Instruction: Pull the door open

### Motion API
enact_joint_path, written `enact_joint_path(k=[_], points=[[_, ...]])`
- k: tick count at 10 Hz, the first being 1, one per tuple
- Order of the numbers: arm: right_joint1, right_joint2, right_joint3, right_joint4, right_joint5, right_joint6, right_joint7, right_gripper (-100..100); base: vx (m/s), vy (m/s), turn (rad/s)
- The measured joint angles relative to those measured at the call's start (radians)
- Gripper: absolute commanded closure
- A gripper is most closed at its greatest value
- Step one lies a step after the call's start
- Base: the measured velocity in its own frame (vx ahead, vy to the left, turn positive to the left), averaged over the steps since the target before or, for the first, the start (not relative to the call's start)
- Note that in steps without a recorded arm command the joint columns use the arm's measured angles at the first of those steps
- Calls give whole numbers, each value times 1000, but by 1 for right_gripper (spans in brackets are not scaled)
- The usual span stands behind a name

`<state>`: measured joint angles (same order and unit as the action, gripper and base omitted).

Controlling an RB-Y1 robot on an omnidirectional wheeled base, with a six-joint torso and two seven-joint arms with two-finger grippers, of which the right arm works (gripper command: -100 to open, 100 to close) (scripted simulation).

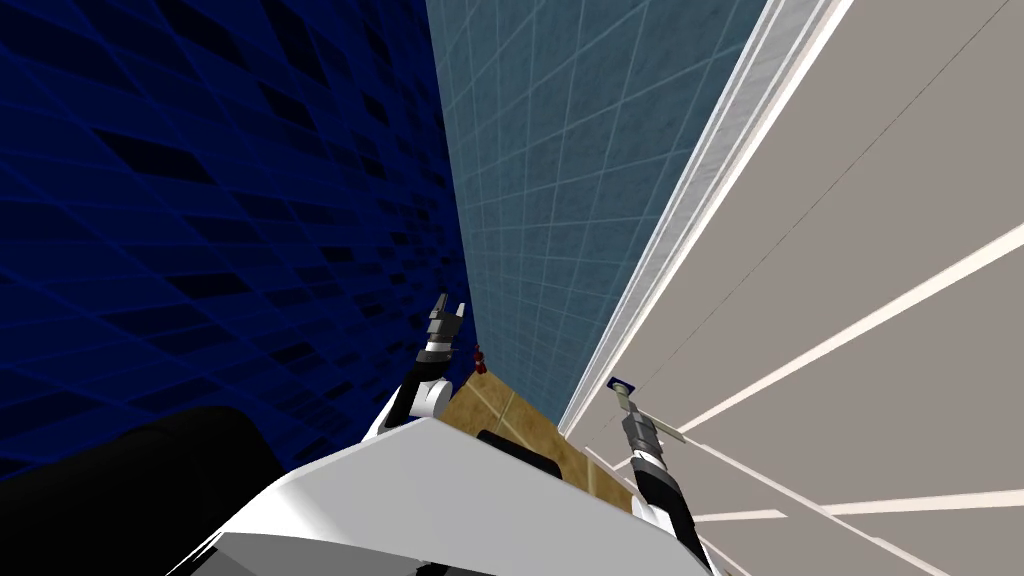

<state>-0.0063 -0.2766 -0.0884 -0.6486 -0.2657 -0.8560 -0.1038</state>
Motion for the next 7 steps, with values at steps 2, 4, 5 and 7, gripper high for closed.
enact_joint_path(k=[2, 4, 5, 7], points=[[1, 1, 1, 1, 0, 1, 0, 100, -60, -14, 59], [3, -13, 11, -2, 6, -7, -16, 100, -178, -30, 96], [10, -17, 19, -10, 10, -8, -24, 100, -205, -39, 121], [21, -32, 39, -7, 20, -16, -48, 100, -209, -36, 142]])
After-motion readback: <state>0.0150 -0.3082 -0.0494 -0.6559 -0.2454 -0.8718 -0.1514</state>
